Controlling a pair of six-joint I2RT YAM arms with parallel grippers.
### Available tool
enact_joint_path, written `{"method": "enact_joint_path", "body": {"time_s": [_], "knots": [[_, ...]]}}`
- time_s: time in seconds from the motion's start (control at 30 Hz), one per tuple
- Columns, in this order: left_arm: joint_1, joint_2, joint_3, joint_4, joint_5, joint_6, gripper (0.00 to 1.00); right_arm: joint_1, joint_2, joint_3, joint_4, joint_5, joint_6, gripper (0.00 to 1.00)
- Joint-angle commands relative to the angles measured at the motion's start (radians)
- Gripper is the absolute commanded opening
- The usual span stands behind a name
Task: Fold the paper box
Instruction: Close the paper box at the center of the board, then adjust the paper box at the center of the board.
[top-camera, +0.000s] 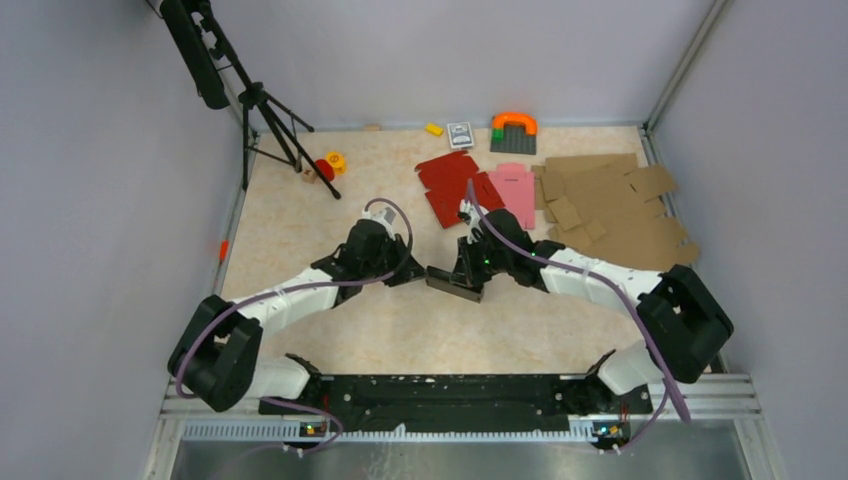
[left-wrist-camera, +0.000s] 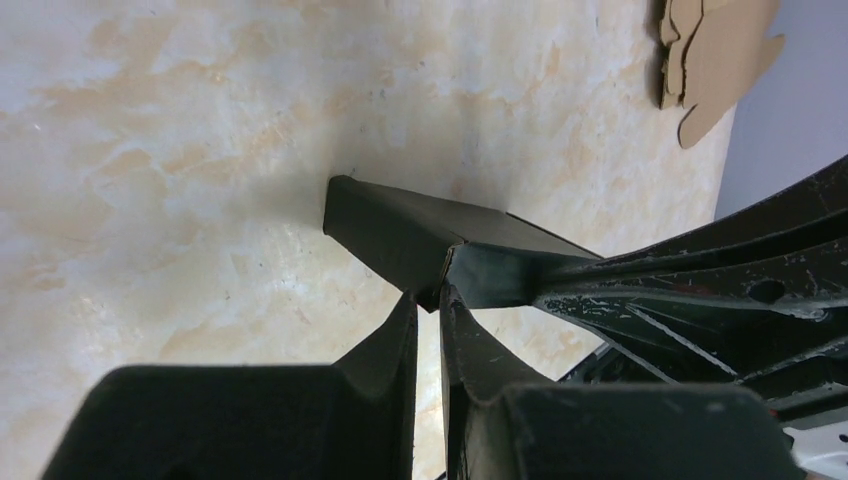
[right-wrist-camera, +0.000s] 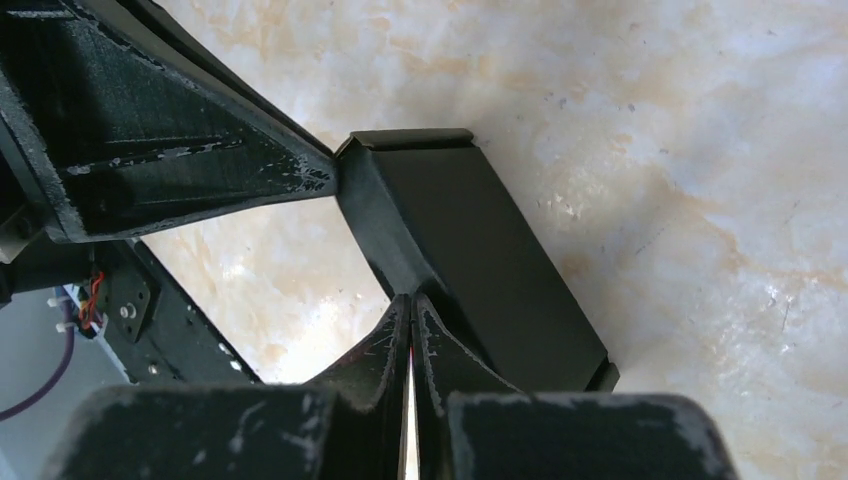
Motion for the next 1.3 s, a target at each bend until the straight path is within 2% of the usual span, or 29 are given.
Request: {"method": "enact_joint_path", "body": {"time_s": [0.0, 0.17, 0.3, 0.53, 0.67, 0.73, 0.83, 0.87, 0.93, 1.0, 1.17, 1.27], "knots": [[-0.014, 0.056, -0.010, -0.112, -0.011, 0.036, 0.12, 0.005, 0.101, 0.015, -0.043, 0.019, -0.019, 0.00], [-0.016, 0.055, -0.005, -0.118, -0.012, 0.037, 0.12, 0.005, 0.001, 0.107, -0.057, 0.005, -0.004, 0.00], [-0.016, 0.060, 0.004, -0.121, -0.011, 0.039, 0.12, 0.005, 0.018, 0.157, -0.053, -0.036, -0.004, 0.00], [-0.016, 0.065, 0.008, -0.122, -0.011, 0.038, 0.12, -0.001, 0.150, 0.076, 0.043, -0.090, 0.023, 0.00], [-0.016, 0.048, 0.008, -0.133, -0.014, 0.046, 0.12, -0.007, 0.081, 0.025, 0.052, -0.040, 0.009, 0.00], [-0.016, 0.030, -0.012, -0.116, -0.001, 0.044, 0.15, -0.018, 0.014, 0.017, 0.009, 0.009, -0.019, 0.17], [-0.038, 0.008, -0.057, -0.046, 0.035, -0.003, 0.14, -0.060, -0.033, 0.029, -0.081, 0.073, -0.059, 0.18], [-0.064, 0.005, -0.063, -0.041, 0.021, -0.022, 0.13, -0.081, -0.038, 0.036, -0.113, 0.099, -0.071, 0.17], [-0.138, 0.015, -0.061, -0.027, -0.026, -0.072, 0.01, -0.121, -0.040, 0.038, -0.146, 0.154, -0.089, 0.08], [-0.209, 0.054, -0.060, 0.024, -0.051, -0.119, 0.00, -0.157, -0.031, 0.035, -0.140, 0.207, -0.095, 0.00], [-0.226, 0.156, -0.066, 0.083, -0.103, -0.182, 0.00, -0.169, 0.087, 0.097, -0.151, 0.366, -0.126, 0.00], [-0.226, 0.190, -0.054, 0.084, -0.156, -0.194, 0.00, -0.169, 0.182, 0.142, -0.163, 0.379, -0.164, 0.00]]}}
